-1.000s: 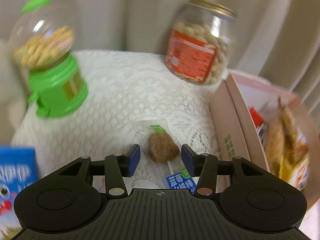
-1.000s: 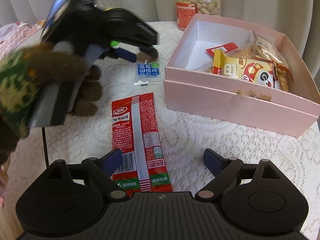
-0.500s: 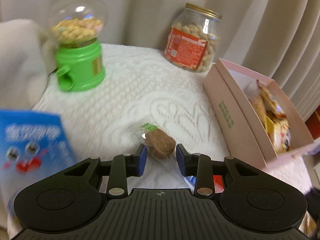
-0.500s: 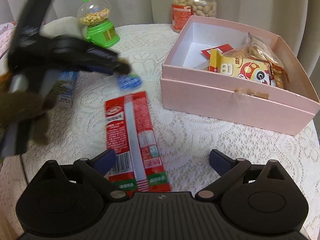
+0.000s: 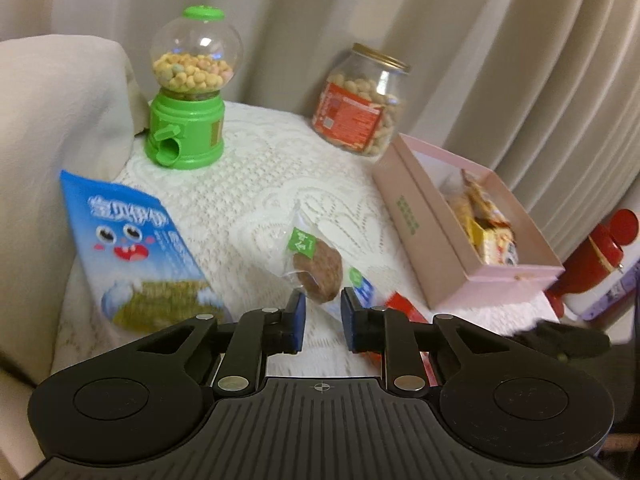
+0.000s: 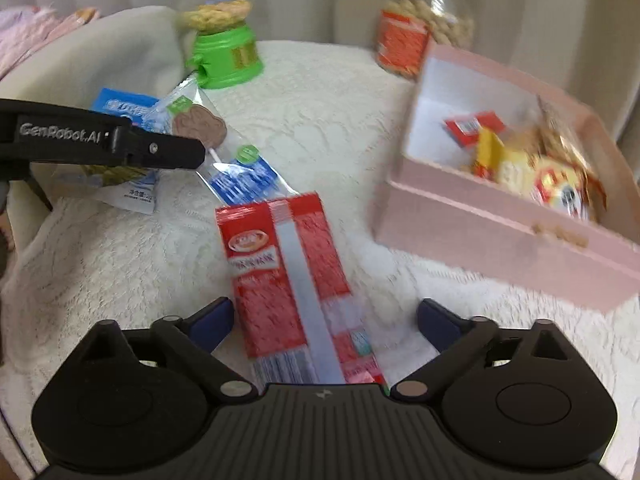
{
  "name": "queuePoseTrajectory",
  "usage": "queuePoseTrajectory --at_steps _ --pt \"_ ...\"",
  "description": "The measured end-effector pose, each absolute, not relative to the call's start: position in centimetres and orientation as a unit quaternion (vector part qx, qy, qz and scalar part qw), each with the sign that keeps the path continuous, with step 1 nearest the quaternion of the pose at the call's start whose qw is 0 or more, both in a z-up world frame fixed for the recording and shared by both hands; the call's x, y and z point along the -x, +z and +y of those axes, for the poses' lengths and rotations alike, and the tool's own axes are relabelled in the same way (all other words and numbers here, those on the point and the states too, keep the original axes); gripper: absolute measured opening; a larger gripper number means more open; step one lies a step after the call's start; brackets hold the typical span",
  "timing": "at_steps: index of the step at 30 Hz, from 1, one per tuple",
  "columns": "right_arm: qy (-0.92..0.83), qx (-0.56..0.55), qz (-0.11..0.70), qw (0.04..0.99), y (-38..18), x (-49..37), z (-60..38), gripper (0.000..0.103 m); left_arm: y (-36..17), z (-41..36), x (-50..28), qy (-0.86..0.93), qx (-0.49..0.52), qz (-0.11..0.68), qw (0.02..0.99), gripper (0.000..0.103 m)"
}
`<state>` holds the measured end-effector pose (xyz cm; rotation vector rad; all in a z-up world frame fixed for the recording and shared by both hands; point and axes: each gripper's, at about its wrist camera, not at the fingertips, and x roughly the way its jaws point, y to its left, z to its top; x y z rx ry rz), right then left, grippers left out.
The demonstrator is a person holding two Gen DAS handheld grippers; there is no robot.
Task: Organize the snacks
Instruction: 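Move the right gripper to the red spicy strip packet while the left approaches the cookie lollipop packet, then grasp the red spicy strip packet with the right gripper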
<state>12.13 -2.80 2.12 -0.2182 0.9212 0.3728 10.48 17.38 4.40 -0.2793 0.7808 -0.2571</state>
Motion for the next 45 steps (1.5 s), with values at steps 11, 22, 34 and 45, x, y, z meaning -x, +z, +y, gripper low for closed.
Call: queuePoseTrajectory --at_steps 11,22,34,45 --pt "0.163 0.087 0.44 0.879 3.8 -8.1 -6.9 0.054 4.7 15.2 -7.1 -0.17 0.146 0.383 0.896 0.019" --pt "0.142 0.079 0.439 0.884 3.9 -7.9 -8.8 0.075 3.2 19.2 -13.2 -0.06 0.224 0.374 0.898 0.02" --pt "0.13 0.047 0.46 0.877 2.8 -9.3 -9.7 0.083 1.4 19.5 -15.7 -0.104 0.165 0.42 0.886 0.019" --pt "0.122 0.049 0.462 0.877 2.3 -8.9 -9.5 0.088 1.4 18.9 -8.6 -0.145 0.193 0.444 0.863 0.019"
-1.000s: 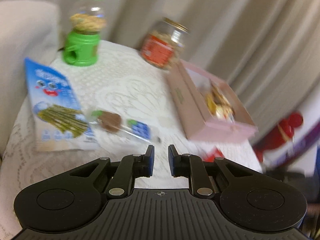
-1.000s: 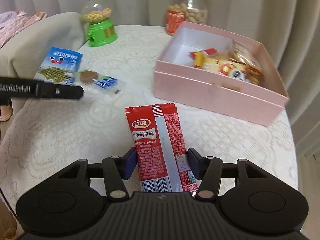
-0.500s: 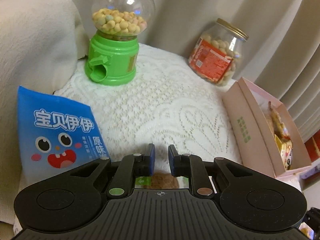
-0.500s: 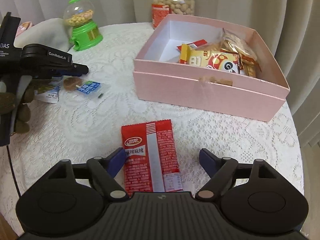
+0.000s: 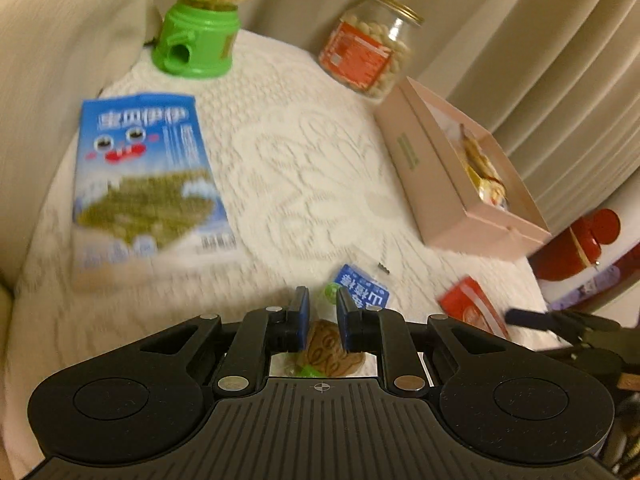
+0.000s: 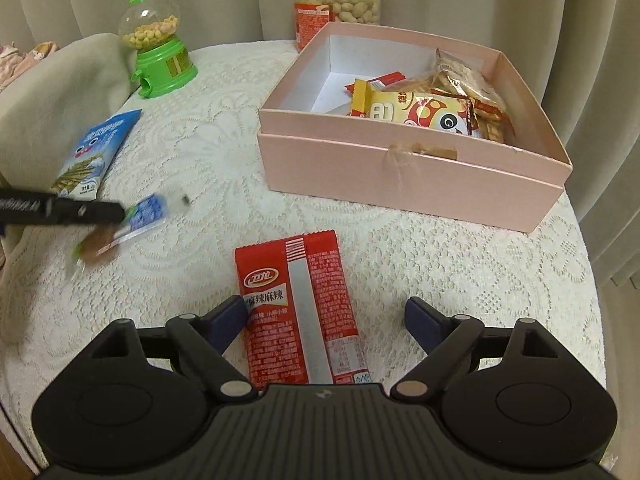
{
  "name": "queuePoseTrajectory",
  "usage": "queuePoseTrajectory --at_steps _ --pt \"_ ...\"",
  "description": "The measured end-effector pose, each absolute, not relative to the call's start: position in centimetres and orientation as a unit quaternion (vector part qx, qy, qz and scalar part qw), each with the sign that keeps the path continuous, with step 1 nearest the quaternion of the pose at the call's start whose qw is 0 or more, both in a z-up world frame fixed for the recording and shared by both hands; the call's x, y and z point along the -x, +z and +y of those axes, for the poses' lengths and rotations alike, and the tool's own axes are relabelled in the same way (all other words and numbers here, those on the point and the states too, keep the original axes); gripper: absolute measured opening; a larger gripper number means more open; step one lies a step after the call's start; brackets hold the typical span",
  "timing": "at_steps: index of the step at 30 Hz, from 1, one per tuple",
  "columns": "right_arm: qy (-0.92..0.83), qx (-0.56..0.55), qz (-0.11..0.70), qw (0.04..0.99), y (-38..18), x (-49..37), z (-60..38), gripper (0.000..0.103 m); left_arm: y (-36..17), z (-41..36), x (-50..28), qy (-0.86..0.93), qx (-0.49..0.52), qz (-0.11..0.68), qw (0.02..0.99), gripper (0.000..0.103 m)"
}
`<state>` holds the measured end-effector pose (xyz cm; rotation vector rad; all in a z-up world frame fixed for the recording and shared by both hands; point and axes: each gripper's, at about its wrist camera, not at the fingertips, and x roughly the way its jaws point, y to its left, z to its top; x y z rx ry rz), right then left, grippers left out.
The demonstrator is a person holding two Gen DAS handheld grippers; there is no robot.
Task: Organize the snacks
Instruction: 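Grasp the red spicy strip packet with the right gripper, then grasp the brown cookie lollipop packet with the left gripper while the right holds the red packet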
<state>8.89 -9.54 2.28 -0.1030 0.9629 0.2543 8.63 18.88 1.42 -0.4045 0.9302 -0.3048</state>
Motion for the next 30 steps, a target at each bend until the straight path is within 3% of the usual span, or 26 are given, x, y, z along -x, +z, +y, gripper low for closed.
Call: queuePoseTrajectory --at_steps 10,17,21,25,27,30 --pt "0.113 0.061 0.451 0.883 1.8 -8.2 -9.0 0.099 1.3 17.8 -6.5 -0.179 0.209 0.45 0.849 0.021" --pt "0.102 0.05 0.422 0.899 1.2 -7.2 -9.2 0.101 2.8 21.1 -5.8 -0.143 0.251 0.389 0.875 0.022" --pt "0.103 0.05 0.395 0.911 0.6 -6.4 -9.3 0.103 3.6 19.7 -6.6 -0.151 0.198 0.411 0.877 0.023" --pt "0.105 0.045 0.382 0.917 0.4 -6.1 -9.5 0.103 4.0 15.4 -5.5 -0.181 0.082 0.433 0.879 0.023" --pt "0.106 0.045 0.381 0.917 0.4 -6.1 -9.6 0.103 3.8 13.1 -4.7 -0.186 0.024 0.44 0.878 0.029" --pt "0.107 0.043 0.38 0.918 0.4 -5.9 -9.6 0.103 3.7 10.9 -3.8 -0.182 -0.038 0.426 0.885 0.03"
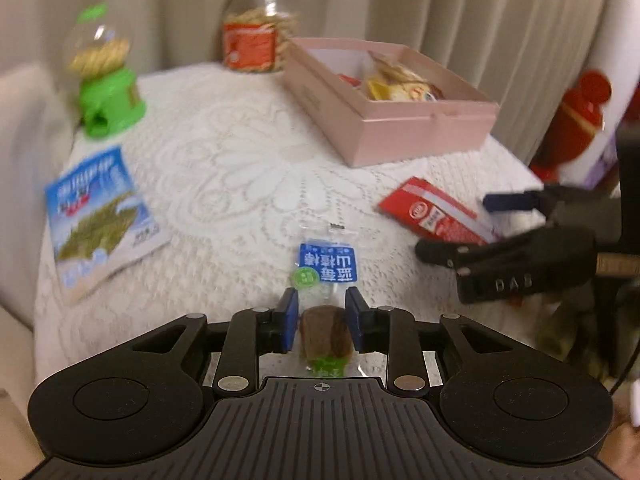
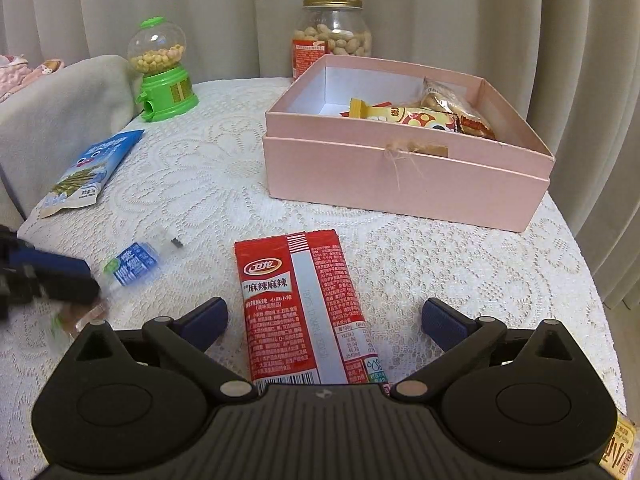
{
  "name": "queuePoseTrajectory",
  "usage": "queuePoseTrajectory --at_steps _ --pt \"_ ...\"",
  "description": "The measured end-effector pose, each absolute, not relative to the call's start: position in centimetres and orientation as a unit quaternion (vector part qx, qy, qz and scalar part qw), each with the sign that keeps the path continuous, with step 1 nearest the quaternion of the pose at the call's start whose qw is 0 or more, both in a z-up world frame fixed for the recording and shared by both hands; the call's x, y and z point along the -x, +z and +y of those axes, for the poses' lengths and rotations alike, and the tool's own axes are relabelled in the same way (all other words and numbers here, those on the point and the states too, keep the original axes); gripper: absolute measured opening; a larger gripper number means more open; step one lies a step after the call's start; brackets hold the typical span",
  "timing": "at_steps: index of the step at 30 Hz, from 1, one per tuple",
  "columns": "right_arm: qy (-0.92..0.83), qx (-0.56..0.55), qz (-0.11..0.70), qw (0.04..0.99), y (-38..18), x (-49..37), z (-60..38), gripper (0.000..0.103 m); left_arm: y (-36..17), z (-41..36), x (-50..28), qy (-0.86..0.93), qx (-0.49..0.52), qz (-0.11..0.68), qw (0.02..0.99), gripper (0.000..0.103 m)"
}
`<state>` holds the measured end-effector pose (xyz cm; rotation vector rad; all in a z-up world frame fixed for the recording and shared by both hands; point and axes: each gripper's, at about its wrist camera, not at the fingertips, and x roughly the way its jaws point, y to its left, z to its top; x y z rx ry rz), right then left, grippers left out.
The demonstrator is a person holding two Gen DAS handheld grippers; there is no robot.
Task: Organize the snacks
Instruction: 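Grasp the brown cookie lollipop packet with the left gripper while the right holds the red packet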
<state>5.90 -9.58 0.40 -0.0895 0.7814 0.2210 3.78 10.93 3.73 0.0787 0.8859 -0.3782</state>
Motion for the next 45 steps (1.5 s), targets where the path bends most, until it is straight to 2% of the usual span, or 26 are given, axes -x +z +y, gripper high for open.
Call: queuePoseTrajectory --at_steps 3,16,22,25,27,34,38,45 --pt "0.108 0.042 0.379 0.918 0.4 -5.8 -9.6 0.103 3.7 10.1 -3.6 -0.197 -0.046 0.432 0.879 0.036" --pt "0.107 0.039 0.379 0.918 0.5 -5.5 -9.5 0.103 4.9 10.6 -1.8 -0.201 -0.045 0.418 0.885 0.036" --pt "0.107 0.038 0.379 0.918 0.5 -5.5 -9.5 0.103 3.8 9.0 -0.3 -0.209 -0.098 0.422 0.877 0.036" --pt "0.111 0.035 0.38 0.918 0.5 -5.5 -9.7 0.103 3.7 8.3 -0.3 -0.213 -0.104 0.42 0.876 0.045" --pt "0.116 0.03 0.379 0.917 0.5 -5.5 -10.0 0.103 3.5 7.9 -0.4 -0.219 -0.106 0.419 0.875 0.056" --pt "0.121 0.022 0.38 0.917 0.6 -5.5 -10.2 0.103 3.5 7.4 -0.8 -0.18 -0.137 0.407 0.885 0.056" --pt "0.114 0.044 0.384 0.915 0.5 -5.6 -9.6 0.103 2.6 7.7 -1.5 -0.183 -0.122 0.416 0.882 0.05" --pt "0.115 0.043 0.384 0.915 0.5 -5.6 -9.7 0.103 2.6 8.1 -1.9 -0.201 -0.097 0.42 0.88 0.057"
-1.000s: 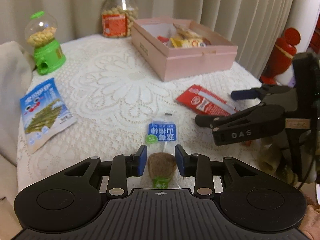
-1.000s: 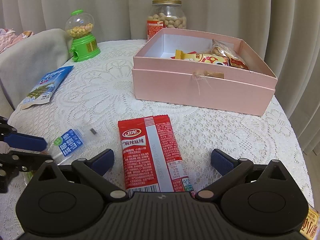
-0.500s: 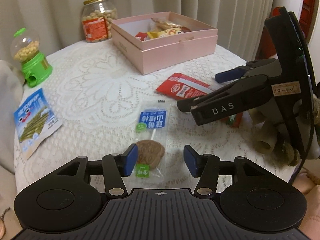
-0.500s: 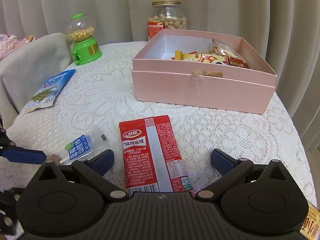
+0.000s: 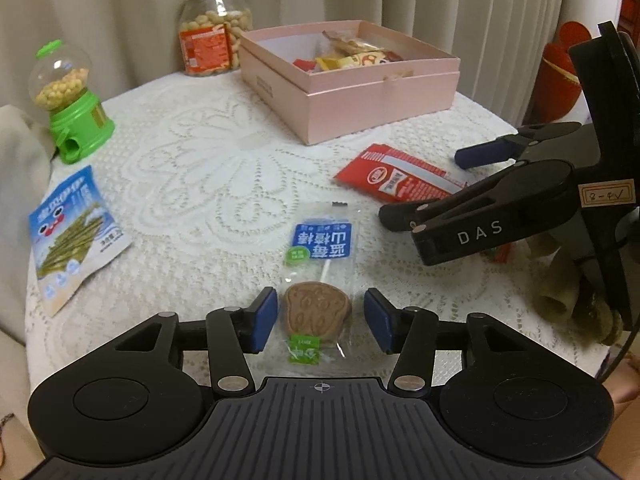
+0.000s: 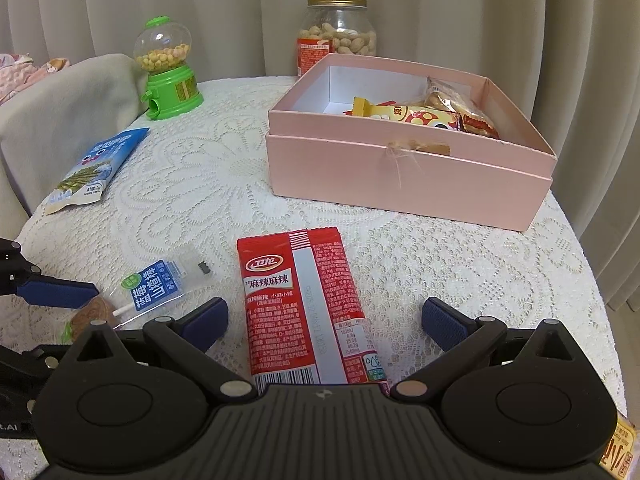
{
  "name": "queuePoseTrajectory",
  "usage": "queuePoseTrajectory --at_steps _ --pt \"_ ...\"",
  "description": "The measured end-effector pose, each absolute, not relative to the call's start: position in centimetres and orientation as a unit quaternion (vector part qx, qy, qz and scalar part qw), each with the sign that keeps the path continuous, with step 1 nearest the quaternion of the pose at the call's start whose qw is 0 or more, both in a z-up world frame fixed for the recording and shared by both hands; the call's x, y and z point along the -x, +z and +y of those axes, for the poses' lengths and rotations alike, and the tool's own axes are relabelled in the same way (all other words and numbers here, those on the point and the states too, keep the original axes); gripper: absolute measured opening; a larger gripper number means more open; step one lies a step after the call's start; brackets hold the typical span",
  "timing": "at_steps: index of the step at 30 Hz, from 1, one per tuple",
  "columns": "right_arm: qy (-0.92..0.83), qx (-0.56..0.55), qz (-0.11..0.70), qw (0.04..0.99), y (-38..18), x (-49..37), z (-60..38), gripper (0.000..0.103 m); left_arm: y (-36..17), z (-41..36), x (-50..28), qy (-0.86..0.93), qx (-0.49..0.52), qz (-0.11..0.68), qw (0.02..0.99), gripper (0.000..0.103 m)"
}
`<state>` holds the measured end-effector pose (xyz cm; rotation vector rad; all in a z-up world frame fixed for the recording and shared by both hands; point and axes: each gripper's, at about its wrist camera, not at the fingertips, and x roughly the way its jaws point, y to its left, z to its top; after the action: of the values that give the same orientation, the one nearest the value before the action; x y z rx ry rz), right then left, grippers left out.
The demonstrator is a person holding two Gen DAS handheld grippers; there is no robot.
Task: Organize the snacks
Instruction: 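Grasp the brown cookie lollipop packet with the left gripper while the right holds the red packet, then lift both packets and carry them toward the pink box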
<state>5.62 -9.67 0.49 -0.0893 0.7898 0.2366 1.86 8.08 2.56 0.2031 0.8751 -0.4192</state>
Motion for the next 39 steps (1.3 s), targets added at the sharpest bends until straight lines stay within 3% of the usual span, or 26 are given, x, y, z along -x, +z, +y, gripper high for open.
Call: queuePoseTrajectory --at_steps 5,12,14,18,22,23,39 --pt "0.115 0.045 0.383 0.915 0.5 -5.6 -9.6 0.103 2.4 7.8 -2.2 -0.208 -0.089 0.417 0.88 0.065" --pt "0.142 0.071 0.401 0.902 0.9 -6.6 -9.1 0.102 2.0 8.2 -1.5 -0.201 -0.074 0.396 0.893 0.065" --pt "0.145 0.06 0.412 0.897 1.3 -7.4 -9.2 0.095 1.9 8.2 -1.4 -0.198 -0.067 0.394 0.895 0.065" --pt "0.159 0.071 0.414 0.894 2.2 -7.1 -8.6 0.055 1.8 7.8 -1.0 -0.188 -0.077 0.384 0.901 0.066" --pt "0.164 0.081 0.417 0.89 2.7 -5.7 -8.2 0.052 1.8 8.1 -0.8 -0.176 -0.066 0.375 0.908 0.055" --pt "0.166 0.078 0.418 0.89 2.8 -5.3 -8.3 0.052 1.8 8.3 -0.7 -0.172 -0.059 0.373 0.91 0.043" --pt "0.168 0.044 0.358 0.917 8.2 -0.3 -12.2 0.049 5.0 7.5 1.0 -0.174 -0.049 0.339 0.923 0.041"
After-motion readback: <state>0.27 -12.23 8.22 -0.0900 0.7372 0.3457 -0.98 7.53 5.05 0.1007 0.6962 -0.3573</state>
